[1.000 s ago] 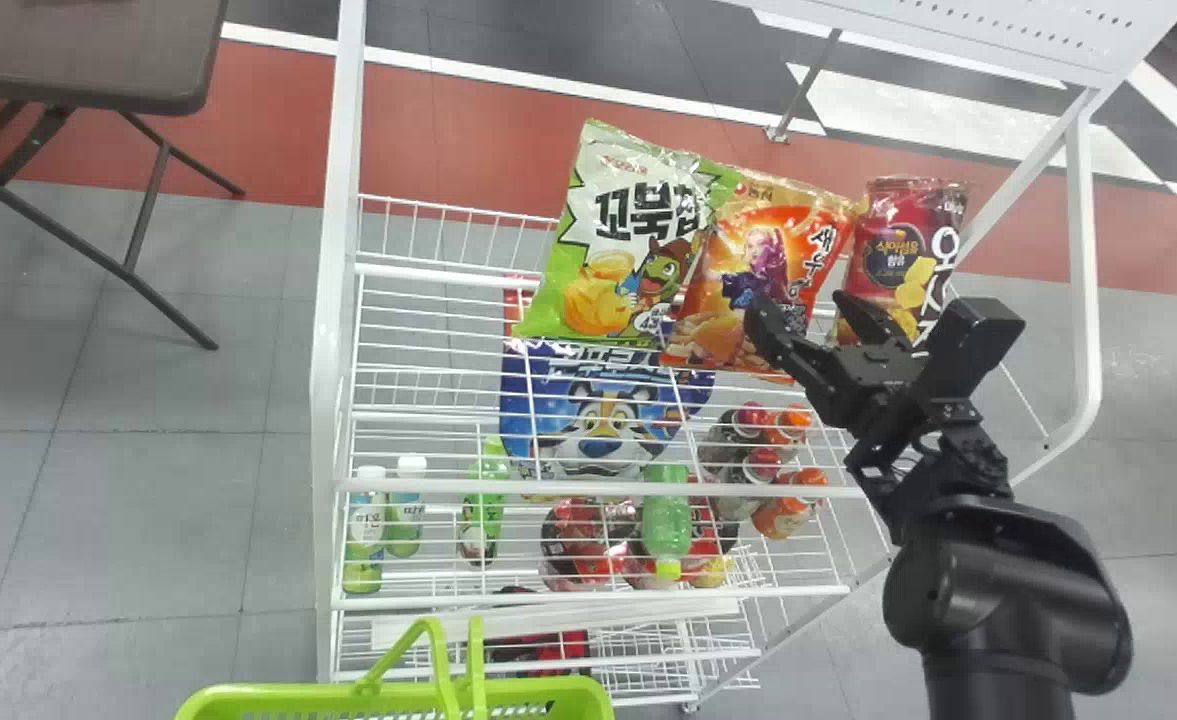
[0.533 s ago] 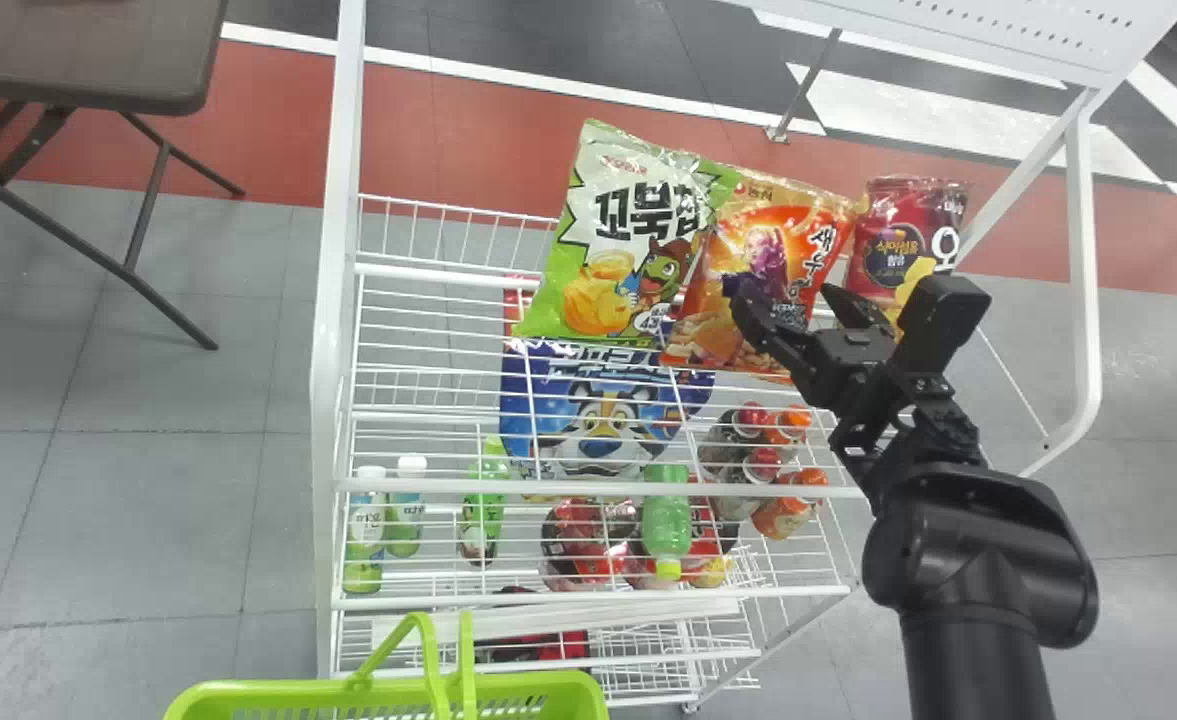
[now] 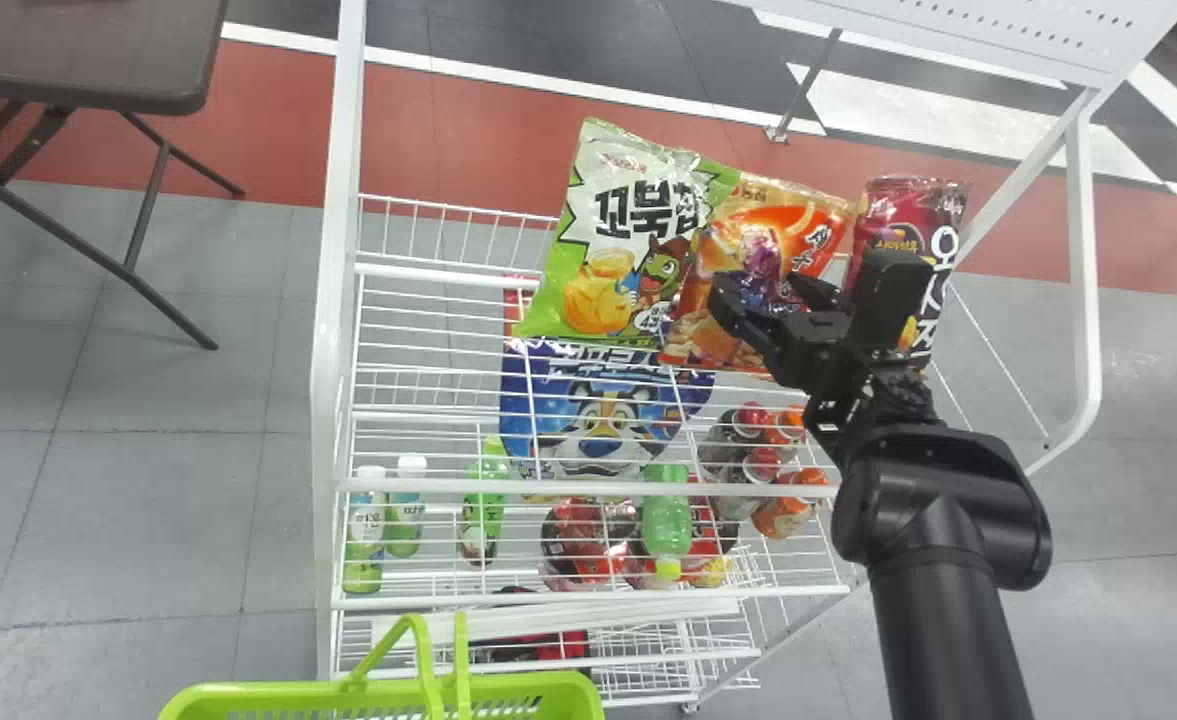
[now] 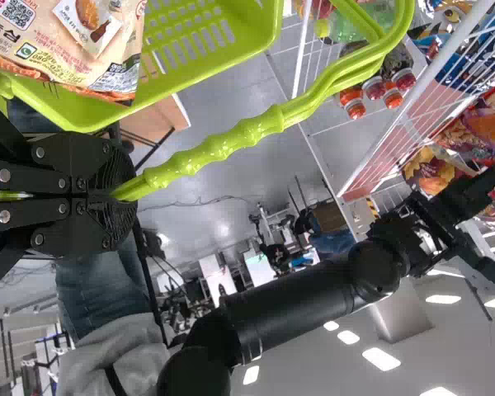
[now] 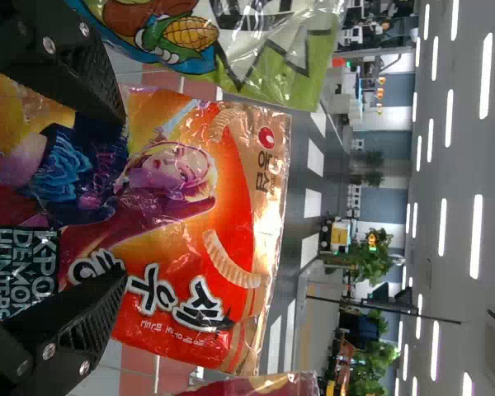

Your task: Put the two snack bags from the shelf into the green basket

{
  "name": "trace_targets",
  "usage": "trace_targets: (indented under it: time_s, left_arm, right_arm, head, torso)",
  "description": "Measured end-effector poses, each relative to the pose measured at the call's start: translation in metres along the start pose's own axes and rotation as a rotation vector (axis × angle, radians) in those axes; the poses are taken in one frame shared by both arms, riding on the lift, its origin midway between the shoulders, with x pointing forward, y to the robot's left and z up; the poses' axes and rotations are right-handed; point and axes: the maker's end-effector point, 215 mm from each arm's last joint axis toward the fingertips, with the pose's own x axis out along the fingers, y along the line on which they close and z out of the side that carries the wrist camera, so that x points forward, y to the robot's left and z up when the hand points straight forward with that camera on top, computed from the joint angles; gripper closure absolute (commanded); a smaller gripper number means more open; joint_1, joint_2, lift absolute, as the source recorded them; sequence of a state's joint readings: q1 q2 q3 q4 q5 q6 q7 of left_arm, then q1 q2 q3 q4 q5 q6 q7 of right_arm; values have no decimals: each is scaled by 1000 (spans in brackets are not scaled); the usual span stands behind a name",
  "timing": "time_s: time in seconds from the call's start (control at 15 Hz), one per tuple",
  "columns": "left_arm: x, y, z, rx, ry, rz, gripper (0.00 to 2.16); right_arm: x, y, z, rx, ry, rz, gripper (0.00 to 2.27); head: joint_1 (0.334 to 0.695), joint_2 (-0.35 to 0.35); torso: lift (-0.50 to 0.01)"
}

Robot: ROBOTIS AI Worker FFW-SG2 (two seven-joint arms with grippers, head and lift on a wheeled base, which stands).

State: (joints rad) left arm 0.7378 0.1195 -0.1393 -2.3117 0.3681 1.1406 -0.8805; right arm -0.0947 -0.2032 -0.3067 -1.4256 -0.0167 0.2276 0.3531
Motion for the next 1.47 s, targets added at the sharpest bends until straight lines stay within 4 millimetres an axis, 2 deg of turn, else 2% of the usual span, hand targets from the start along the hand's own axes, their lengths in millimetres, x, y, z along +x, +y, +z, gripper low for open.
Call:
trace_targets:
  time_s: [0.07, 0.13, 0.2, 0.53, 1.07, 1.47]
  left_arm:
    - [-1, 1, 1, 0, -2, 2, 2115]
    - [-1, 1, 1, -1, -4, 4, 2115]
    - [-1, 2, 1, -2, -5, 5, 2115]
    - [-2, 5, 2, -7, -10, 8, 2115]
    - [-1, 2, 2, -7, -11, -2, 2115]
    - [0, 0, 2, -4, -8, -4, 2115]
  right_arm:
    - [1, 1, -3, -1, 8, 4, 1659]
    - [1, 3, -4, -2, 12, 8, 2030]
    - [2, 4, -3, -3, 10, 8, 2246]
    - [-4, 5, 5, -24, -34, -11, 2246]
    - [-29, -20, 9, 5, -66, -95, 2246]
    - [-59, -9, 26, 34, -95, -61, 2246]
  head:
    - [695, -350]
    - [695, -350]
    - [695, -350]
    - [695, -350]
    - [695, -350]
    - [695, -350]
  torso:
    - [-6]
    - [-6]
    - [-6]
    - [-6]
    - [-6]
    - [-6]
